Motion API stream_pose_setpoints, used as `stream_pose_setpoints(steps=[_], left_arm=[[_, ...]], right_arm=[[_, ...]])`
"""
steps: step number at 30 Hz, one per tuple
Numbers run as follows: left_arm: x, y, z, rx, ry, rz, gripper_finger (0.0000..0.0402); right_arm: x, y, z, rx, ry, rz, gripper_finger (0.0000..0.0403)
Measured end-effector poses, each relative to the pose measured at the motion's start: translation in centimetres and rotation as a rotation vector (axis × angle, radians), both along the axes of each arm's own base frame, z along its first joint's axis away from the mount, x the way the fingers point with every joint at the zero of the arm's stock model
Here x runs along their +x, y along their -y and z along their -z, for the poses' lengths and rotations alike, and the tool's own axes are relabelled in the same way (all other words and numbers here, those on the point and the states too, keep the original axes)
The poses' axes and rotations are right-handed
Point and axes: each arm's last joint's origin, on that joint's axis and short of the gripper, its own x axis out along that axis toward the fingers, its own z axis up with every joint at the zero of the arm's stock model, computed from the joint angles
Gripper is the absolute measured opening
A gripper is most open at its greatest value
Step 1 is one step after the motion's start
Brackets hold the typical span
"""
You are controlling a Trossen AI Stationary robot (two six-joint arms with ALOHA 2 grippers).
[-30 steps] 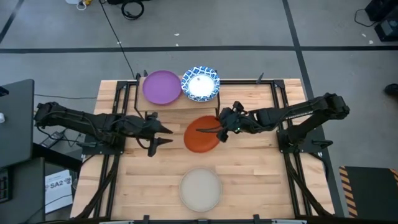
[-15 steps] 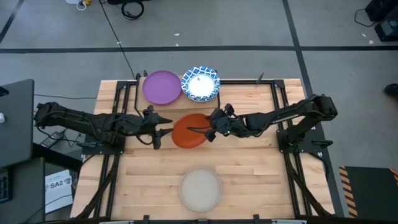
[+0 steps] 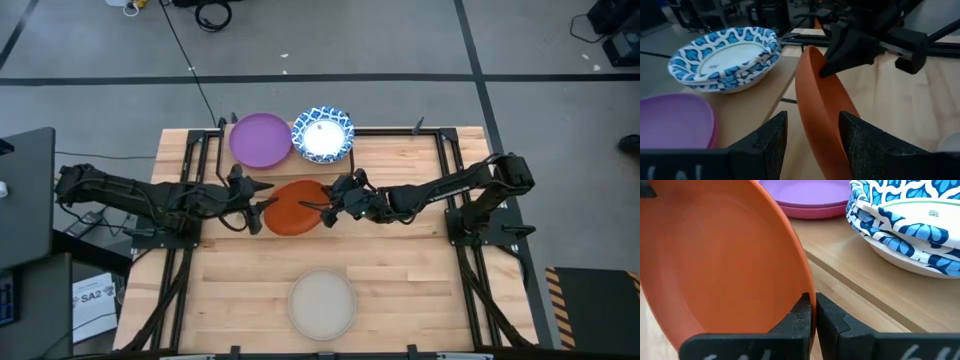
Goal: Place and stack plates onto a shelf
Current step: Stack the orange plate on top of the purple plate on the shelf
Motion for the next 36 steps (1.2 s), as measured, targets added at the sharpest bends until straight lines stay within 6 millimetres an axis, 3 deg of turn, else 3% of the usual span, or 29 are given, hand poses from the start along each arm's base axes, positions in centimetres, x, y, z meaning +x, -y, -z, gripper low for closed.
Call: stream_pose_setpoints(steps=[11,22,29,36], left_arm=[[-0.26,-0.38,0.09,0.128,-0.053,-0.112,0.0161],[-0.29,-0.42,0.16,0.132,-0.062,-0.116,0.008],[-0.36,-0.57,0.2,0.143,-0.068,-0.149,0.0022],[-0.4,-0.6,0.22,0.158,-0.074,-0.167,0.002]], right_arm=[[0.21,-0.11,-0.36,0.015,0.048,-0.015,0.0023],[0.33,-0.23,-0.54,0.041,0.072,-0.045,0.0025],[0.36,-0.39,-0.62,0.056,0.08,-0.072,0.0048],[0.47,-0.5,-0.65,0.089,0.083,-0.134,0.006]])
